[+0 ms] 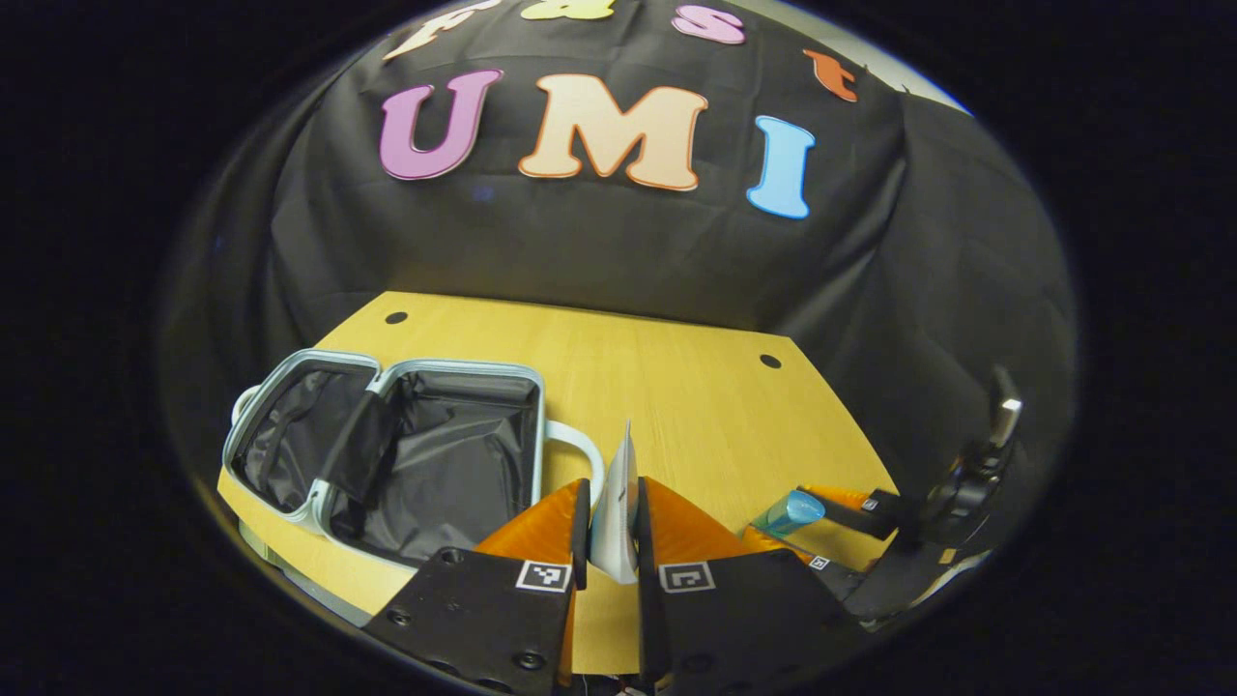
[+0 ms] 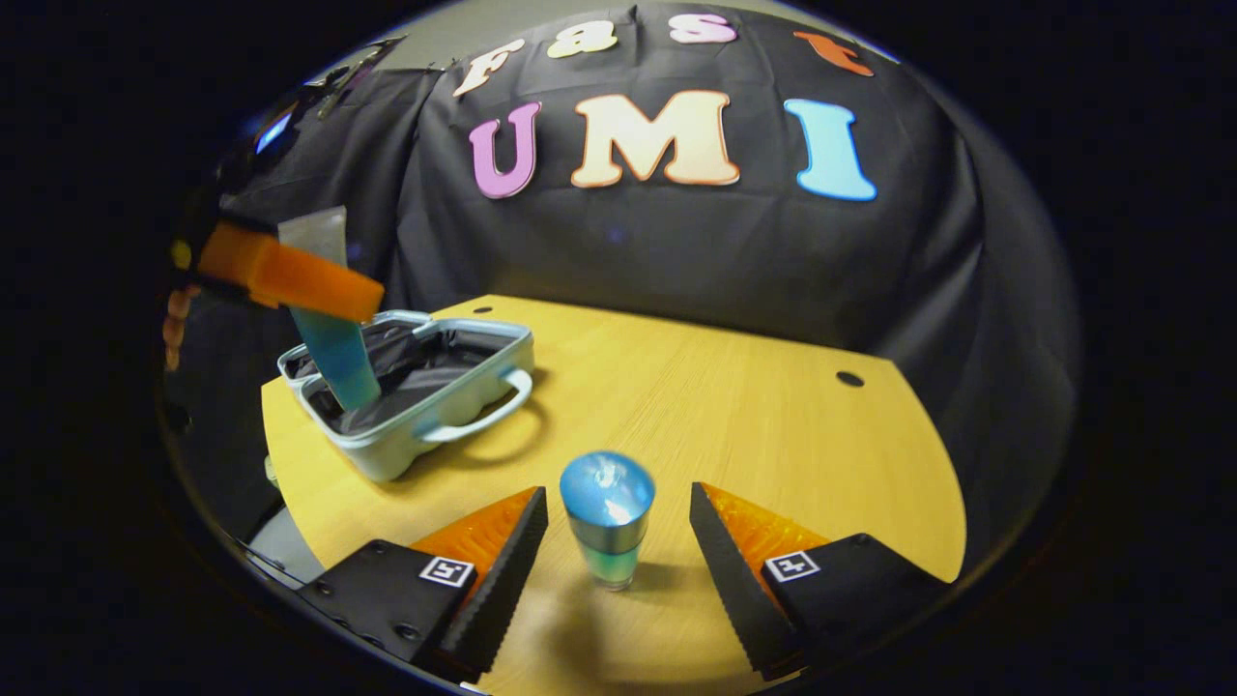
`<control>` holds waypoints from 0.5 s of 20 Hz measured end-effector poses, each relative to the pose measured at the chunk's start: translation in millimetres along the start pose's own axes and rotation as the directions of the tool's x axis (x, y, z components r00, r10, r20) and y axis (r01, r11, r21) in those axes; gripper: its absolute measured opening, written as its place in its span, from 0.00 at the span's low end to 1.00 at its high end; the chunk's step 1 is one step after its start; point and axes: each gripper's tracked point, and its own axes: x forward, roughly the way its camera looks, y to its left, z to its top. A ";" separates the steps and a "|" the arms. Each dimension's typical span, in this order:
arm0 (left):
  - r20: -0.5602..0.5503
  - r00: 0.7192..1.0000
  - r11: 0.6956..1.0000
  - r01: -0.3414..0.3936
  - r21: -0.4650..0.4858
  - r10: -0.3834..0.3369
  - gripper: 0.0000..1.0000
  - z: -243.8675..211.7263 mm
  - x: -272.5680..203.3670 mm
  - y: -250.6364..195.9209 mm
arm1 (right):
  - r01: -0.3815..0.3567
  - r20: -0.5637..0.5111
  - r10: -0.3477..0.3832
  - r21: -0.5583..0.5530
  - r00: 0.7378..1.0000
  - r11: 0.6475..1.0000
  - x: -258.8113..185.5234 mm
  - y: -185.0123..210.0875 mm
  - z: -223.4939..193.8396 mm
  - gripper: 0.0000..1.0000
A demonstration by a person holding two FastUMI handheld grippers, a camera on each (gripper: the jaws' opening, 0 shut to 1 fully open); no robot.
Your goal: First open the suitcase, pack the skin care products into it, and then close the suitcase.
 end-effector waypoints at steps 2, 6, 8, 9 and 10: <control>-0.003 0.999 0.999 -0.048 0.010 0.048 0.19 -1.4 -8.0 21.0 | -0.002 -0.032 0.002 -0.002 0.999 1.000 5.7 -0.5 -12.8 0.84; -0.035 0.992 0.993 -0.120 0.009 0.120 0.19 -12.2 -13.7 56.9 | -0.021 -0.076 0.022 0.020 0.997 1.000 11.4 4.6 -14.1 0.43; -0.065 0.988 0.990 -0.141 0.007 0.141 0.19 -18.1 -13.1 77.4 | -0.035 -0.109 0.039 0.034 0.993 0.999 8.5 8.5 -7.7 0.41; -0.091 0.986 0.990 -0.141 0.006 0.141 0.18 -22.6 -11.5 87.1 | -0.035 -0.108 0.039 0.045 0.993 0.998 5.4 11.1 0.8 0.43; -0.129 0.981 0.989 -0.145 0.011 0.146 0.18 -27.6 -8.7 98.3 | -0.032 -0.115 0.039 0.062 0.993 0.998 1.5 14.8 9.4 0.43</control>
